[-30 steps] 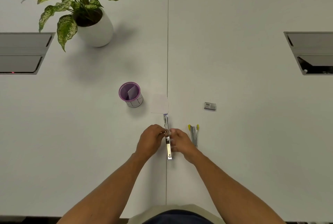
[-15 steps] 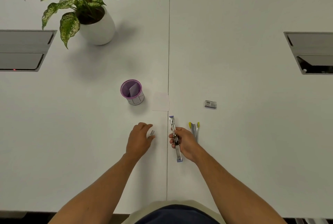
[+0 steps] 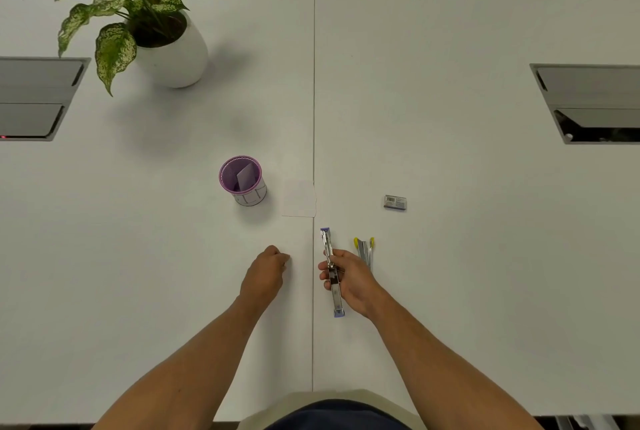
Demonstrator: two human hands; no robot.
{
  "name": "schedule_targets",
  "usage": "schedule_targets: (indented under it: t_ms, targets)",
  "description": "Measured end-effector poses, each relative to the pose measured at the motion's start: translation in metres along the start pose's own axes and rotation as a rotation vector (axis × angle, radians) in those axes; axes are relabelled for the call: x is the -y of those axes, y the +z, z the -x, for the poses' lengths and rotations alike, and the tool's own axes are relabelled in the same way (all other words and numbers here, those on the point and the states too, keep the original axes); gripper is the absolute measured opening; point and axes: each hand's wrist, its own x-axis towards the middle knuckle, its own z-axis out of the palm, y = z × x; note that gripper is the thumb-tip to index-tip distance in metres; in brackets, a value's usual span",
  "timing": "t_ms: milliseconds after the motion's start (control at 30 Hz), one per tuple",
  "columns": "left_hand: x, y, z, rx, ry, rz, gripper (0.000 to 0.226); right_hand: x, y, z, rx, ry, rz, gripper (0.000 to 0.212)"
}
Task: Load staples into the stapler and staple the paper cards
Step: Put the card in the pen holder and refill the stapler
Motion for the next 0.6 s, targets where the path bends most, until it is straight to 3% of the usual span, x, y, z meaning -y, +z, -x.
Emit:
schedule_targets:
  t_ms: [200, 433, 600]
  targets:
    - [-0.005, 0.001, -0.008, 0.025, -0.084, 0.042, 0.013, -0.001, -0.003, -0.002, -0.004, 0.001, -0.010, 0.018]
    - [-0.027, -0.016, -0.004, -0.138, -0.293, 0.807, 0.014, -0.002, -0.001, -0.001, 0.008, -0.022, -0.024, 0.018]
    - [-0.053, -0.024, -0.003, -0.154, -0.240, 0.997, 0.015, -0.005, 0.002, 0.002, 0.019, -0.024, -0.037, 0.023]
